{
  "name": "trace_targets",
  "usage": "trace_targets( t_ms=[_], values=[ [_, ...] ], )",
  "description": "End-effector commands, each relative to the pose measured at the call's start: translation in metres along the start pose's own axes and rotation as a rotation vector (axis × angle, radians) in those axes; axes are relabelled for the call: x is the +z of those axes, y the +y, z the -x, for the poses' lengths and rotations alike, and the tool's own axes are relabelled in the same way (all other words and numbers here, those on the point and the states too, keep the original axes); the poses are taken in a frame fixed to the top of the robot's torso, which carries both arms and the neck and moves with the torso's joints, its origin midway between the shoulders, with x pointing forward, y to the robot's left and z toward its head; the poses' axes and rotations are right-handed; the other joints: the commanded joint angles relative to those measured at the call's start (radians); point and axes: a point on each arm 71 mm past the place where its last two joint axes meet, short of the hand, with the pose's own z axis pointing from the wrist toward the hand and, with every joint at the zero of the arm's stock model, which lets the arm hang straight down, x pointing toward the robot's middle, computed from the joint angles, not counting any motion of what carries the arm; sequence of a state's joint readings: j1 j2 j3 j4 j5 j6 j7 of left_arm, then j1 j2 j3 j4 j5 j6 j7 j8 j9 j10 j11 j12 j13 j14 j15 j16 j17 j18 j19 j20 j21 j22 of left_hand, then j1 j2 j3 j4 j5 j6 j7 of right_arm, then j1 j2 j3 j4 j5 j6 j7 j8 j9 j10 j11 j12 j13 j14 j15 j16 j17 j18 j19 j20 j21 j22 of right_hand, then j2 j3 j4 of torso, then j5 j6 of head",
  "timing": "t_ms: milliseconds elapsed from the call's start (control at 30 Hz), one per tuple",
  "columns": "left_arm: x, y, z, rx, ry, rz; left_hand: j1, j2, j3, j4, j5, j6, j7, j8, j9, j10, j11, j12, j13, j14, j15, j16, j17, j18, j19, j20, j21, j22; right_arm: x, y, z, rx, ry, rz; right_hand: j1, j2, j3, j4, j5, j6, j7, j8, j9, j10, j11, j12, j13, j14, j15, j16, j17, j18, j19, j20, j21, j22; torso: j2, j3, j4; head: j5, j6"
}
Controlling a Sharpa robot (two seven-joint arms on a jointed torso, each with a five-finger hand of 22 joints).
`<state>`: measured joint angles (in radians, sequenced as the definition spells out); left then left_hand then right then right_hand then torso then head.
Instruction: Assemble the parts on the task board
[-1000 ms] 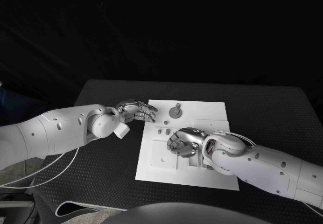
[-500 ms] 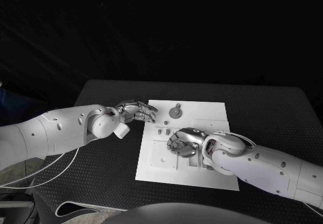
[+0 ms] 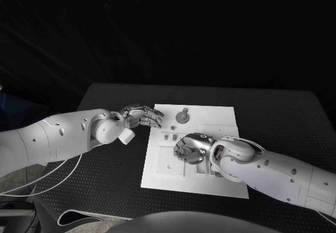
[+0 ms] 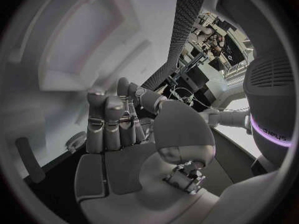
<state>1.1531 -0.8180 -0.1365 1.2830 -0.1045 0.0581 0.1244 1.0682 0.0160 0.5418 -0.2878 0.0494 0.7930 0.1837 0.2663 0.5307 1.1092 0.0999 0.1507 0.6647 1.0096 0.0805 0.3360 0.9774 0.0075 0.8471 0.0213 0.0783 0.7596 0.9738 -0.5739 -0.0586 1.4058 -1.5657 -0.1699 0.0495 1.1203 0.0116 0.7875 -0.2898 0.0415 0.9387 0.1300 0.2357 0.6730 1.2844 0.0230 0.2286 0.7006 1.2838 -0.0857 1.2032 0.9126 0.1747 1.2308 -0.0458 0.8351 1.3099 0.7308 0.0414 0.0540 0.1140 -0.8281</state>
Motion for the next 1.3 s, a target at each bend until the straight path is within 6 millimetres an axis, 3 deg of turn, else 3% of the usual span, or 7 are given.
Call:
trace_targets(
  t_ms=[33, 200, 1033, 1300],
  values=[
    [0.0011, -0.0019, -0.0025, -0.007, 0.015, -0.012, -0.007, -0.002, -0.005, -0.001, 0.000, -0.005, 0.004, 0.000, -0.001, 0.006, -0.001, -0.007, 0.002, 0.009, 0.000, -0.004, 0.002, -0.008, 0.007, -0.002, 0.005, 0.002, -0.0045, -0.0128, -0.0104, -0.052, 0.084, -0.064, 0.009, -0.005, 0.002, -0.002, 0.007, 0.004, -0.001, -0.006, -0.001, 0.003, -0.005, 0.004, 0.097, 0.001, -0.007, -0.002, 0.001, 0.087, -0.001, -0.009, -0.001, 0.016, 0.000, 0.0001, 0.0001, -0.001, 0.000],
    [0.0011, -0.0018, -0.0022, -0.007, 0.014, -0.012, -0.007, -0.002, -0.005, -0.001, 0.000, -0.005, 0.004, 0.000, -0.001, 0.006, -0.001, -0.007, 0.002, 0.009, 0.000, -0.004, 0.002, -0.008, 0.007, -0.002, 0.005, 0.002, -0.0048, -0.0143, -0.0112, -0.064, 0.097, -0.078, 0.010, -0.009, 0.001, -0.002, 0.007, 0.008, -0.002, -0.005, -0.002, 0.005, -0.006, 0.005, 0.102, 0.002, -0.008, -0.002, 0.001, 0.087, 0.001, -0.009, 0.001, 0.016, 0.000, 0.0013, 0.0011, -0.001, -0.001],
    [0.0011, -0.0018, -0.0027, -0.007, 0.020, -0.010, -0.010, -0.003, -0.006, -0.001, 0.000, -0.006, 0.006, 0.000, -0.002, 0.007, 0.000, -0.008, 0.003, 0.009, 0.000, -0.005, 0.003, -0.008, 0.007, -0.002, 0.005, 0.003, -0.0060, -0.0203, -0.0104, -0.098, 0.092, -0.170, 0.010, -0.012, 0.000, -0.002, 0.007, 0.012, -0.004, -0.005, -0.004, 0.008, -0.008, 0.007, 0.114, 0.006, -0.010, 0.001, 0.003, 0.087, 0.005, -0.009, 0.004, 0.016, 0.000, 0.0000, 0.0005, -0.007, 0.000],
    [0.0012, -0.0018, -0.0028, -0.007, 0.021, -0.011, -0.010, -0.003, -0.006, 0.000, 0.000, -0.006, 0.006, 0.000, -0.002, 0.007, 0.000, -0.009, 0.003, 0.010, 0.000, -0.005, 0.003, -0.008, 0.007, -0.002, 0.005, 0.003, -0.0065, -0.0198, -0.0108, -0.089, 0.097, -0.167, 0.005, -0.025, -0.006, -0.001, 0.007, 0.012, -0.006, -0.008, -0.008, 0.021, -0.011, 0.016, 0.135, 0.008, -0.013, 0.001, 0.003, 0.087, 0.008, -0.008, 0.005, 0.016, 0.000, 0.0001, 0.0000, -0.008, -0.001]
  ],
)
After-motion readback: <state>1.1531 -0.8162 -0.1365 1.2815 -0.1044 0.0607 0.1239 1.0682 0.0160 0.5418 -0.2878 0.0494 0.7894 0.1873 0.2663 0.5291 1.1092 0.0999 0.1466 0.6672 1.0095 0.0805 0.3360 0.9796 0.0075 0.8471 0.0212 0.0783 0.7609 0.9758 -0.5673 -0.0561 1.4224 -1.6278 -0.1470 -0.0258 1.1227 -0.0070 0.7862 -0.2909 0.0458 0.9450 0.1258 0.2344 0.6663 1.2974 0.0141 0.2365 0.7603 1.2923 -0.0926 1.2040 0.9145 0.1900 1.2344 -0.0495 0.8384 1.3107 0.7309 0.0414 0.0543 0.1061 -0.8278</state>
